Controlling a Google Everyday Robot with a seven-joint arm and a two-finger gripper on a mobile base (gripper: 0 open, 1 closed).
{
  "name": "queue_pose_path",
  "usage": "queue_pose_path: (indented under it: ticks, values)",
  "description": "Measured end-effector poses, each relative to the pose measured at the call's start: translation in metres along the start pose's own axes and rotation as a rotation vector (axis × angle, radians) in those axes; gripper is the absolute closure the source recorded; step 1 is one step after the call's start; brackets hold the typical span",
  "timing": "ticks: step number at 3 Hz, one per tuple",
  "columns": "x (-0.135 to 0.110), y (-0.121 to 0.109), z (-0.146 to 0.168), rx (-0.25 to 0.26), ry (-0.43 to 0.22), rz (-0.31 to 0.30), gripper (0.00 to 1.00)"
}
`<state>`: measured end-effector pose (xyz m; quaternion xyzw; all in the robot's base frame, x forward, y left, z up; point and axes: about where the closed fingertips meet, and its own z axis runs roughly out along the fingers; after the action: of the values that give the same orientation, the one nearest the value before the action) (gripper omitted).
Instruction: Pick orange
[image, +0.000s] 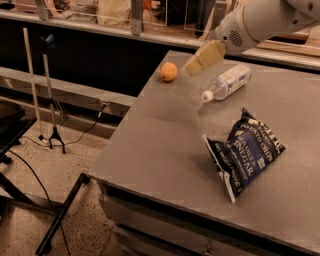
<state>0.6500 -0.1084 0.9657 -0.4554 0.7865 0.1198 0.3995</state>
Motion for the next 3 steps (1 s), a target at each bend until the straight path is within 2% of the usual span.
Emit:
queue_pose_path:
  ticks: [1, 2, 3]
  values:
    - [-0.003, -0.017, 0.031, -0.012, -0.051, 0.008, 0.00]
    - [-0.002, -0.023, 0.061, -0.053, -0.046, 0.010, 0.00]
    - [-0.006, -0.018, 0.095, -0.107, -0.031, 0.005, 0.00]
